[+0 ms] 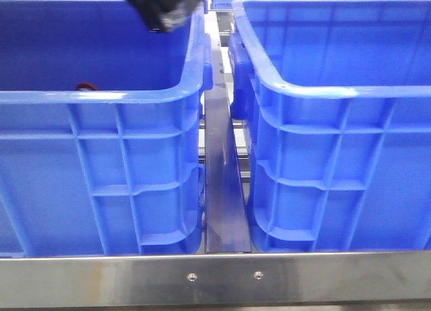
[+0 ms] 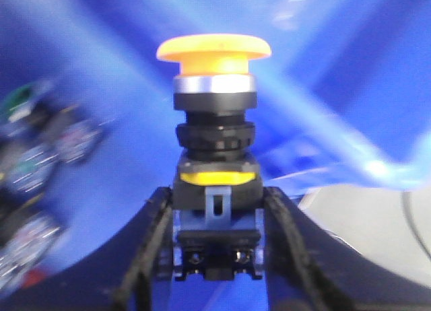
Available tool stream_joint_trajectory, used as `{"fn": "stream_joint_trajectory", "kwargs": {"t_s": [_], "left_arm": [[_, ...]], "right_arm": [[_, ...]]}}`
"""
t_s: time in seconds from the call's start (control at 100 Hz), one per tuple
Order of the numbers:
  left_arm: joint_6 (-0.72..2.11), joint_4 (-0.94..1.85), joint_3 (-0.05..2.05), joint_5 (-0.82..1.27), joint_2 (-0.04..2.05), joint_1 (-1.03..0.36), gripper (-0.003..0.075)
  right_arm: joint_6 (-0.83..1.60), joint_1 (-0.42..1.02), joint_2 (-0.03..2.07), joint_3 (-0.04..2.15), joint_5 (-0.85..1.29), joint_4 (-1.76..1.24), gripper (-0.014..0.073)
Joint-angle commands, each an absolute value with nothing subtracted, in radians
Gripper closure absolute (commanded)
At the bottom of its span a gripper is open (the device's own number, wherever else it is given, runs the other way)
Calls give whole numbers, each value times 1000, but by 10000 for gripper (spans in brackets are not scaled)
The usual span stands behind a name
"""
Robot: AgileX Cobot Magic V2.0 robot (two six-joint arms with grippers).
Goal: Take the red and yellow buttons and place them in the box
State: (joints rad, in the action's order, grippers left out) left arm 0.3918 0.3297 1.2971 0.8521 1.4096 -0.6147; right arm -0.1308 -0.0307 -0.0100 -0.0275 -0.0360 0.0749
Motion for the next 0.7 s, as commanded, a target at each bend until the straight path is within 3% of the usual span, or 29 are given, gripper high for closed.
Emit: {"fn": "stream_joint_trajectory", "kwargs": {"t_s": [0.0,0.49,0.69], "left_arm": [[394,360,1325,792,1371,-664,594],[394,360,1325,795,1371,-694,594],[394,360,1325,795,1371,-694,597]], "right_arm": [[-128,-31,-27,-33,-116,86,697],[-128,-31,-27,-18,-115,86,697],[-128,-31,-20,135,125,86,697]]}}
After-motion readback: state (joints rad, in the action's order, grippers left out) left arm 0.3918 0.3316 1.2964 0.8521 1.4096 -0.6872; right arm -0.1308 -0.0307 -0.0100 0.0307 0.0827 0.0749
